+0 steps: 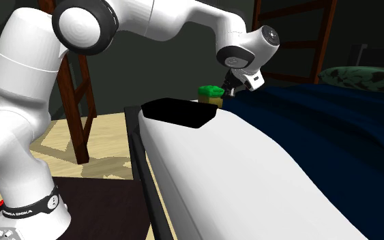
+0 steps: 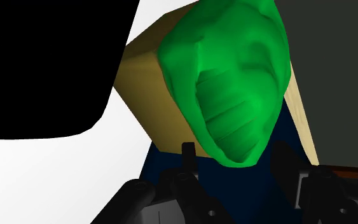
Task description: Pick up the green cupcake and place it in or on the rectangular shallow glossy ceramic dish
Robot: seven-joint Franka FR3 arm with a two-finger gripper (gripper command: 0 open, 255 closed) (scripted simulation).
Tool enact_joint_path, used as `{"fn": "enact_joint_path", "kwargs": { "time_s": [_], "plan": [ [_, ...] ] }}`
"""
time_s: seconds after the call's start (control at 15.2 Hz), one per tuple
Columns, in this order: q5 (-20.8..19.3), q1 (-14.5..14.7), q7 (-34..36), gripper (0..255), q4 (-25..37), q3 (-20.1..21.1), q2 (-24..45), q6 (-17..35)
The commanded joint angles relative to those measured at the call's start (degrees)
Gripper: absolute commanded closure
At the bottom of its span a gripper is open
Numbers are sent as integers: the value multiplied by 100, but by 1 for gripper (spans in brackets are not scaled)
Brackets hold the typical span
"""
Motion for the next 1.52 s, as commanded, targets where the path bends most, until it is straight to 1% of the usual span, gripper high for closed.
{"fn": "enact_joint_path", "kwargs": {
  "time_s": [0.0, 0.4, 1.06, 1.12, 1.19, 1.32, 1.39, 1.45],
  "plan": [
    [-6, 2, 3, 255, -2, -1, 11, -3],
    [-4, 1, -3, 255, -13, -2, 5, -1],
    [-87, -16, 474, 255, 552, -4, -76, -447],
    [-77, -14, 422, 255, 472, -4, -86, -395],
    [-77, -14, 422, 0, 472, -4, -86, -395],
    [395, -224, -1080, 0, -1061, 81, -959, 430],
    [692, -327, -1848, 0, -1679, 126, -1289, 763],
    [914, -393, -2376, 0, -2052, 152, -1479, 958]
  ]
}}
